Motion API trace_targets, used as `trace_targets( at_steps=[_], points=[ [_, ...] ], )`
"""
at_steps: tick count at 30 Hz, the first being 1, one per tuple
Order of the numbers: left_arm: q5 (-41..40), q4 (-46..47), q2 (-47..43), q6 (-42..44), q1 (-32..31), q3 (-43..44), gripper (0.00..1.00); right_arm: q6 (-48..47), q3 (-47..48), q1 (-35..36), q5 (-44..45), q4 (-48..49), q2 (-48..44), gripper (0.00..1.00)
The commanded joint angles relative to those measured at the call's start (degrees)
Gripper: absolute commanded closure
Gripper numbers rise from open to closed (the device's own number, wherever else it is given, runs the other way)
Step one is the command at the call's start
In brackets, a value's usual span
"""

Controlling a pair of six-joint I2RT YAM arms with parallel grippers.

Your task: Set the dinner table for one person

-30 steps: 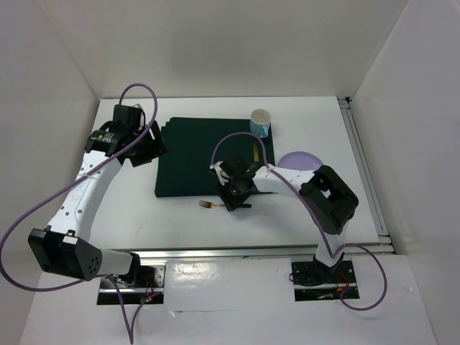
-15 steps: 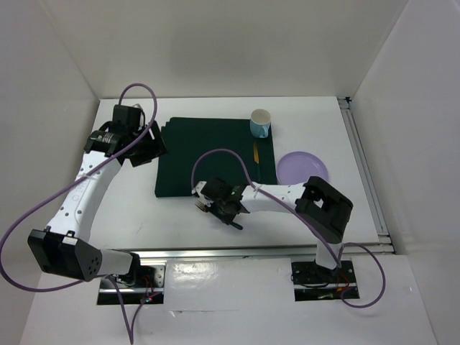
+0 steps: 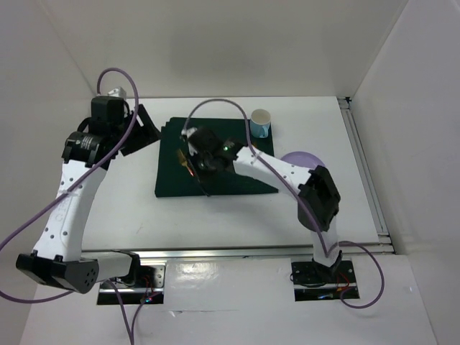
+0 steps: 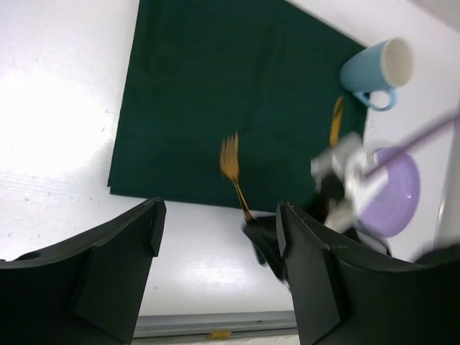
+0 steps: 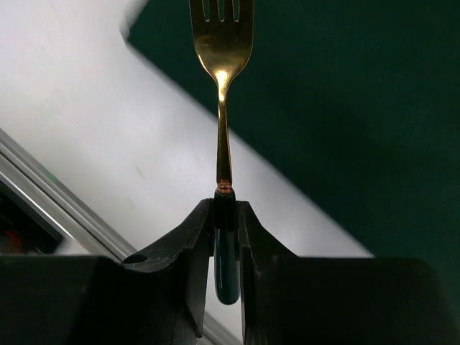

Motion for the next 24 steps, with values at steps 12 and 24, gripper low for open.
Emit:
trace_targets(
  at_steps=[12,24],
  points=[
    [0.54,0.0,-3.15,-1.53,0.51,3.45,0.2,33.41,28.01,-7.6,-6.42,17.61,26.81,1.0],
    [2.92,0.0,-4.2,-0.48,0.51,0.55,0.2,39.39,35.15,-7.51,-0.7,17.37,37.64,1.0]
  ],
)
